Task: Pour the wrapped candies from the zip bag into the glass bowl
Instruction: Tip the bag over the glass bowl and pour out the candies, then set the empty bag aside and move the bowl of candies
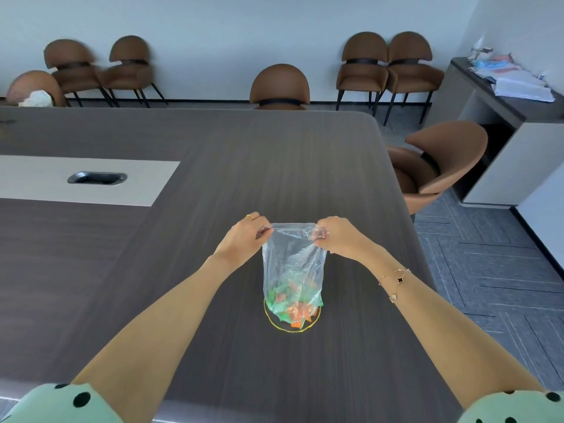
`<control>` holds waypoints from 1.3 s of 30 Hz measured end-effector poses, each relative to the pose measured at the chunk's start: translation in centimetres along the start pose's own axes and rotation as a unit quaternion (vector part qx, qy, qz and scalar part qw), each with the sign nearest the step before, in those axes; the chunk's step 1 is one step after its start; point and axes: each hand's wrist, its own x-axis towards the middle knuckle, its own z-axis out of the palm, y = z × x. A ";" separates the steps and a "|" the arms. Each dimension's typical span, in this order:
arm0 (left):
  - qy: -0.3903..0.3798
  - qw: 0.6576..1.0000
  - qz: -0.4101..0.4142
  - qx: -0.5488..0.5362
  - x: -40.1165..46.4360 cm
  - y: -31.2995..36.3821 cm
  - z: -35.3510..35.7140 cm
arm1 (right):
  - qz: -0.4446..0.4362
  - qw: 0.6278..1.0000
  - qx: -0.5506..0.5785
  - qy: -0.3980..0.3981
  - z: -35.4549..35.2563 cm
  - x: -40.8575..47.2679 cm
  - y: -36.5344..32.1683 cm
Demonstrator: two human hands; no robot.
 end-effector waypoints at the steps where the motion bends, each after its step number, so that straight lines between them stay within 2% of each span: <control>1: 0.008 1.000 0.007 0.003 0.2 0.1 -0.3 | -0.004 1.000 -0.004 0.006 -0.4 0.1 -0.2; 17: 0.043 0.998 0.043 0.025 1.1 0.8 -3.0 | -0.045 0.997 -0.053 0.043 -3.2 0.0 -2.5; 21: 0.080 0.989 0.092 0.079 1.1 0.7 -4.7 | -0.072 0.988 -0.071 0.114 -2.9 0.1 -3.6; 24: 0.146 0.965 0.161 0.147 0.6 -0.8 -6.6 | -0.129 0.967 -0.102 0.195 -1.3 0.0 -5.0; 26: 0.155 0.951 0.188 0.191 -0.6 -3.0 -7.3 | -0.163 0.956 -0.117 0.214 0.8 -0.4 -5.6; 30: 0.086 0.955 0.175 0.223 -5.6 -8.9 -5.6 | -0.250 0.933 -0.202 0.159 7.4 -1.1 -5.4; 33: 0.018 0.962 0.130 0.239 -10.1 -13.1 -2.8 | -0.268 0.924 -0.264 0.066 13.4 -1.7 -4.7; 39: -0.218 0.948 -0.017 0.230 -16.2 -18.0 2.7 | -0.242 0.915 -0.298 -0.123 23.2 -5.1 -2.0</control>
